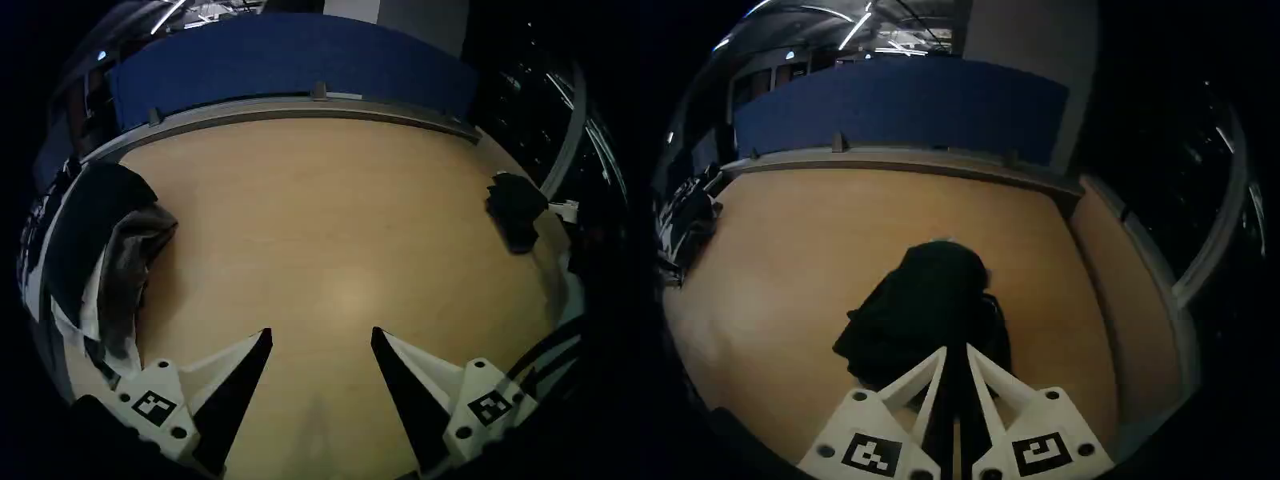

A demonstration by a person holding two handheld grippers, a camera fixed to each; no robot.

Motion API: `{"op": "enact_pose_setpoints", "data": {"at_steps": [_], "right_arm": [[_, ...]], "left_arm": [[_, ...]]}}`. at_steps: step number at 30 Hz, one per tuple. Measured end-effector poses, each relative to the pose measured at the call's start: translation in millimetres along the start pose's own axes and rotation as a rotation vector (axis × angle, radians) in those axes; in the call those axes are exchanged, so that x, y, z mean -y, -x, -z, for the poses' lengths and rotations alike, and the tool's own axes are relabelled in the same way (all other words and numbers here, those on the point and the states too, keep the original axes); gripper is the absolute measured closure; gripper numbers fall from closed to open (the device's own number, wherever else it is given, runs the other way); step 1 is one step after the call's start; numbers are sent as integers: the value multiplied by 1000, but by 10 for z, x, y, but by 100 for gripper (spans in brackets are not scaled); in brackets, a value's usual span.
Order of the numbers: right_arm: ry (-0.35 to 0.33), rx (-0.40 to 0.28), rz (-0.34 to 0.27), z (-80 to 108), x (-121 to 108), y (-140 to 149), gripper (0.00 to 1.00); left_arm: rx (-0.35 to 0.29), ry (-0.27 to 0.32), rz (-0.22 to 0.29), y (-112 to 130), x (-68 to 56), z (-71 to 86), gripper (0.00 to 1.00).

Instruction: Fold towel

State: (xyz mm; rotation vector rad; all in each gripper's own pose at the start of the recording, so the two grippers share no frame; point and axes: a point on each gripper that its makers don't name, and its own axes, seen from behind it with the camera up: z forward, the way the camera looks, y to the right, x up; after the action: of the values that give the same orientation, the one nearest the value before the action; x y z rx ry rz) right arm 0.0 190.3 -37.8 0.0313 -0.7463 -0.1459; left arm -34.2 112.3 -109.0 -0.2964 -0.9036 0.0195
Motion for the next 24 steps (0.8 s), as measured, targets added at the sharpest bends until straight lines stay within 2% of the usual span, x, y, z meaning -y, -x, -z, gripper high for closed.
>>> {"op": "enact_pose_setpoints", "data": {"at_steps": [8,15,21,24], "right_arm": [[42,90,-74,-125,-113,508,99],[76,144,-142,-269,-192,778,98],[81,153,-119,-308,-160,809,96],[88,148,-110,-285,-163,790,91]], "left_arm": [[4,-2,-3,35,-37,12,8],[6,-4,-9,32,-61,24,8],[6,-6,-11,32,-61,22,8],[7,-6,-9,37,-58,24,8]]}}
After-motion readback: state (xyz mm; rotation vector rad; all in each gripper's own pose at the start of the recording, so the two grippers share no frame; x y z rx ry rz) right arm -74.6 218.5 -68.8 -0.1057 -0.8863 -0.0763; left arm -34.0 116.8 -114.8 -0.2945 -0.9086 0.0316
